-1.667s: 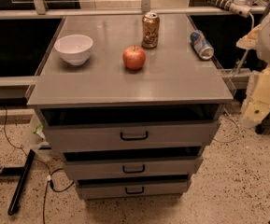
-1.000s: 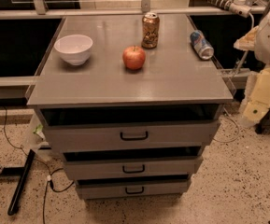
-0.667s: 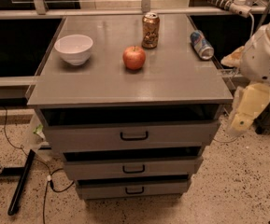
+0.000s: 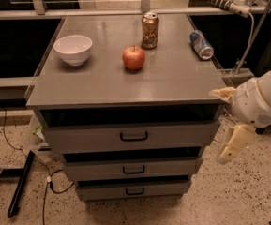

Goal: Open middle drawer

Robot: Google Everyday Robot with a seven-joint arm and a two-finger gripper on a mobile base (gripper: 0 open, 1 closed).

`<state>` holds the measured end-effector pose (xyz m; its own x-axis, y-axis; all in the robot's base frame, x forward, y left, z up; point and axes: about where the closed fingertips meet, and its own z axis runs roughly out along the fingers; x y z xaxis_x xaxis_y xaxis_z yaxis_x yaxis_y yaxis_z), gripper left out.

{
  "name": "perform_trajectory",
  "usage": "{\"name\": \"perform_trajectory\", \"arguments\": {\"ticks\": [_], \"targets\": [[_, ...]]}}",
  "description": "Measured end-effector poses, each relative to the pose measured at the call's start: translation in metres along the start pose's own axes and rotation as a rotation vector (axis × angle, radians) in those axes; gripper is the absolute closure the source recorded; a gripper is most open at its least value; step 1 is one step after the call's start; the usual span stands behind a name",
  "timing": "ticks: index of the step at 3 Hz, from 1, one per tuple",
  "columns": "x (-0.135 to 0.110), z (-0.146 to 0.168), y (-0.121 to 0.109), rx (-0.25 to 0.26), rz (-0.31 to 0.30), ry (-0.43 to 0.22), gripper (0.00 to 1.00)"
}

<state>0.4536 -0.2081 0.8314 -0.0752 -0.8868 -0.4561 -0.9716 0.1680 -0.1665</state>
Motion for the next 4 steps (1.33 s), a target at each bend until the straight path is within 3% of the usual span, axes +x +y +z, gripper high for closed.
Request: {"name": "perform_trajectory", "arguments": {"ticks": [1, 2, 3, 4], "targets": [[0.025, 0.031, 0.018, 0.055, -0.014, -0.051, 0.0], [0.048, 0.069, 0.035, 0.122, 0.007, -0.025, 0.0], [0.048, 0.071, 0.036, 0.119, 0.009, -0.025, 0.0], [0.058, 0.107, 0.035, 0.099, 0.021, -0.044, 0.0]]}}
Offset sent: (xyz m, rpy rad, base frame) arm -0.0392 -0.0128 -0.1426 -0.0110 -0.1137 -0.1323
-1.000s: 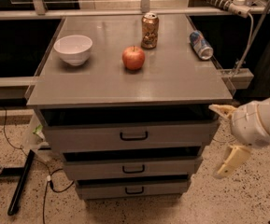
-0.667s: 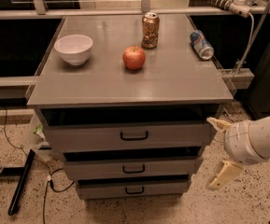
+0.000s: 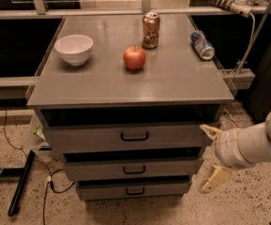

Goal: Open middle drawer

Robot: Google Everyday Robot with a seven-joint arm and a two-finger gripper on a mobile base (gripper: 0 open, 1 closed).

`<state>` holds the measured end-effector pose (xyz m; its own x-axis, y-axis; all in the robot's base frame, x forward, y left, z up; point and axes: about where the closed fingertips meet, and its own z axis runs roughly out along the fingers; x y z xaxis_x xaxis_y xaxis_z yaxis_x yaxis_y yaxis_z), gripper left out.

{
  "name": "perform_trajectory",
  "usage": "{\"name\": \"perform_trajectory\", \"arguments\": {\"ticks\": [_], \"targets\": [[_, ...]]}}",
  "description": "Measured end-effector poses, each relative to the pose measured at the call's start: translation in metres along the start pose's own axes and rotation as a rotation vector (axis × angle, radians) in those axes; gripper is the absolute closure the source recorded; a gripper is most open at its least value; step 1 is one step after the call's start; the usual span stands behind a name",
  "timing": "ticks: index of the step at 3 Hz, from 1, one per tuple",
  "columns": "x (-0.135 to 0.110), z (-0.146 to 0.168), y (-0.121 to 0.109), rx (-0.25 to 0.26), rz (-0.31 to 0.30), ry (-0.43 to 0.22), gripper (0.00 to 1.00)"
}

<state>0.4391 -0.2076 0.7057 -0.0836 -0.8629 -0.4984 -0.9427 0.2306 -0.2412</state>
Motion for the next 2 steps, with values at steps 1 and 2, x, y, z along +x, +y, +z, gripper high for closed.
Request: {"name": "perform_trajectory", "arguments": {"ticks": [1, 2], "targets": [[0.019, 0.058, 0.007, -0.004, -0.02, 0.015, 0.0], [0.039, 0.107, 0.014, 0.03, -0.068, 0.035, 0.0]]}}
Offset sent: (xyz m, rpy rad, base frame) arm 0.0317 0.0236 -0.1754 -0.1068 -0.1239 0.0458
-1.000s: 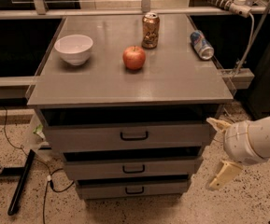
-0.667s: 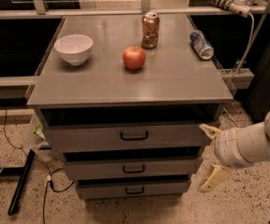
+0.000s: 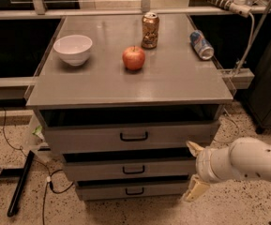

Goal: Open middle drawer

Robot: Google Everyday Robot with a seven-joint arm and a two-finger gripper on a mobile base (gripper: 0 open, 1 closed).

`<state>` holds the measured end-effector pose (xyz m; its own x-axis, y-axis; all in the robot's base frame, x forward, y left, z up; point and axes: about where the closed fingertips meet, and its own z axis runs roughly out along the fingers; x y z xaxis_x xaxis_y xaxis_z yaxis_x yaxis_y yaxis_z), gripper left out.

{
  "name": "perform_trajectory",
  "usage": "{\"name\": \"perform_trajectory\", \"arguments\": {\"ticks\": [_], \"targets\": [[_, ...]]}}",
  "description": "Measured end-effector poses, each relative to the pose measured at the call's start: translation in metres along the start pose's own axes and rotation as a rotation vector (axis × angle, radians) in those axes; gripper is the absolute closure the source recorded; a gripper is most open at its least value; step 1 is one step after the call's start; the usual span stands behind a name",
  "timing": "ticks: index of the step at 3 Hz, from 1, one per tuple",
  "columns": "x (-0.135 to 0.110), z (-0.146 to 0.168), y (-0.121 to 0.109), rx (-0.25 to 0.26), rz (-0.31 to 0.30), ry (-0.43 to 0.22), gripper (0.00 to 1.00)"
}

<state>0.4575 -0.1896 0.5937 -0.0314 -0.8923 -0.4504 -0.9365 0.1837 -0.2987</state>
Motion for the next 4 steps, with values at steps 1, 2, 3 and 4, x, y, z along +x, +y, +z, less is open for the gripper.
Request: {"name": "perform_trajectory", "arguments": {"ticks": [1, 2, 3, 4], "targets": [[0.016, 0.037, 0.011, 0.051, -0.04, -0.014, 0.0], [0.035, 0.064, 0.016, 0.07, -0.003, -0.086, 0.0], [0.051, 0.08, 0.01, 0.062, 0.085, -0.179, 0.0], [0.051, 0.08, 0.01, 0.062, 0.084, -0.18, 0.0]]}}
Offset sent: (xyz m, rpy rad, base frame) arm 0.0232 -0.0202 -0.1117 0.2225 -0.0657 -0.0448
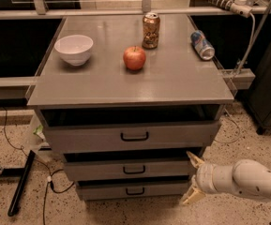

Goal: Open middle drawer

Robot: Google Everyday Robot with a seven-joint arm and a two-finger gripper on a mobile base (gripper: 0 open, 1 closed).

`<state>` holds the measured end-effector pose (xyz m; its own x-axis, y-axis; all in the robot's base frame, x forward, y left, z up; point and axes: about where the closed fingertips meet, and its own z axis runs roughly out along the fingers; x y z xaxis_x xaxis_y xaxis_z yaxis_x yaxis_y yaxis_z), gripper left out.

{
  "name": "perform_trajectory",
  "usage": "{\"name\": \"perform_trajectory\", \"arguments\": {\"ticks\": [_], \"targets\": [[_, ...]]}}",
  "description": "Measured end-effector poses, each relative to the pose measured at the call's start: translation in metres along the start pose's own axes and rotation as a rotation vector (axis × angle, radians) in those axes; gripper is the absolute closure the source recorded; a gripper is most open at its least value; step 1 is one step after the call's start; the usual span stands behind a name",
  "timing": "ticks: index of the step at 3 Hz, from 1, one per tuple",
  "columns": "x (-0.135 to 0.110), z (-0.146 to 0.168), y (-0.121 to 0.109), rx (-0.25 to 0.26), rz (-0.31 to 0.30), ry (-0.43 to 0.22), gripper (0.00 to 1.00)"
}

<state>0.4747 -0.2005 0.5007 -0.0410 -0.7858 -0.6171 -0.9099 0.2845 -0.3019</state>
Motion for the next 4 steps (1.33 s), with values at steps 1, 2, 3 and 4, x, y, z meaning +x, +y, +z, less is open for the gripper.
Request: {"name": "perform_trajectory", "arguments": {"ticks": [1, 2, 3, 4], "targets": [[-0.003, 0.004, -0.002, 0.001, -0.02, -0.013, 0.0], [-0.007, 0.025, -0.011, -0.005, -0.065, -0.063, 0.0], [-0.006, 0.051, -0.02, -0.016, -0.106, -0.096, 0.0], [-0.002, 0.069, -0.026, -0.019, -0.145, -0.098, 0.0]]}}
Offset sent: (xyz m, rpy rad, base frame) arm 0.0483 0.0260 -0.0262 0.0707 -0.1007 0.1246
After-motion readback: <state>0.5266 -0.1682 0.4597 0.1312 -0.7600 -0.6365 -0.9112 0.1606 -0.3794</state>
